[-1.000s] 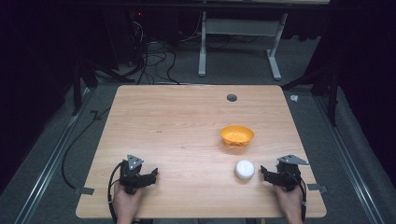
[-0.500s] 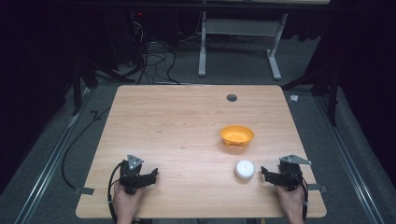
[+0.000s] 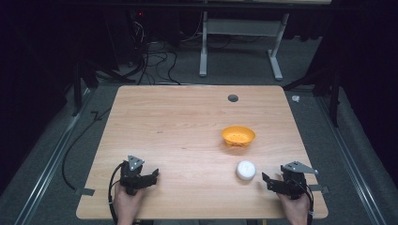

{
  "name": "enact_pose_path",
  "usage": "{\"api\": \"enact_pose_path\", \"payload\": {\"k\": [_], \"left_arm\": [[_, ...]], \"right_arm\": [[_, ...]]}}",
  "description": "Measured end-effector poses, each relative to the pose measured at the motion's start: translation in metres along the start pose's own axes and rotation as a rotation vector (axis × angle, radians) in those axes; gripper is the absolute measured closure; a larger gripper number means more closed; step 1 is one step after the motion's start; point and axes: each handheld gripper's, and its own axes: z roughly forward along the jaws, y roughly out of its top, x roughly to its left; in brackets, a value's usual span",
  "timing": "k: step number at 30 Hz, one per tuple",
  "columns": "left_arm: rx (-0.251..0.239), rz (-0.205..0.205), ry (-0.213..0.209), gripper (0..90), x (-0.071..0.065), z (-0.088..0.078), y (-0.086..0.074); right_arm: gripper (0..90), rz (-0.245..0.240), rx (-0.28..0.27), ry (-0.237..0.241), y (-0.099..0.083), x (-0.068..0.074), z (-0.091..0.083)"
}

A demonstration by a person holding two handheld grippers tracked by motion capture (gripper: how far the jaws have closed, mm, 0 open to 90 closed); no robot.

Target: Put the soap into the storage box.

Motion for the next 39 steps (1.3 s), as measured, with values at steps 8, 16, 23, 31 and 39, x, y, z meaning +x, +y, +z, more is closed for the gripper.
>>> {"api": "enact_pose_path", "payload": {"k": [8,16,23,31,39], "left_arm": [[0.0,0.0,0.0,16.7,0.0,0.0,0.0],[0.0,0.0,0.0,16.6,0.0,0.0,0.0],[0.0,0.0,0.0,16.6,0.0,0.0,0.0],[0.0,0.0,0.0,16.6,0.0,0.0,0.0],[0.0,0.0,0.0,16.6,0.0,0.0,0.0]], "right_arm": [[17.3,-0.04,-0.014,0.048,-0.002,0.019,-0.007],[17.2,-0.06,-0.014,0.081,0.001,0.031,-0.004],[16.6,-0.087,-0.009,0.105,0.007,0.042,0.004],[15.7,-0.115,0.005,0.118,0.014,0.052,0.015],[15.7,-0.131,0.017,0.111,0.02,0.058,0.025]]}}
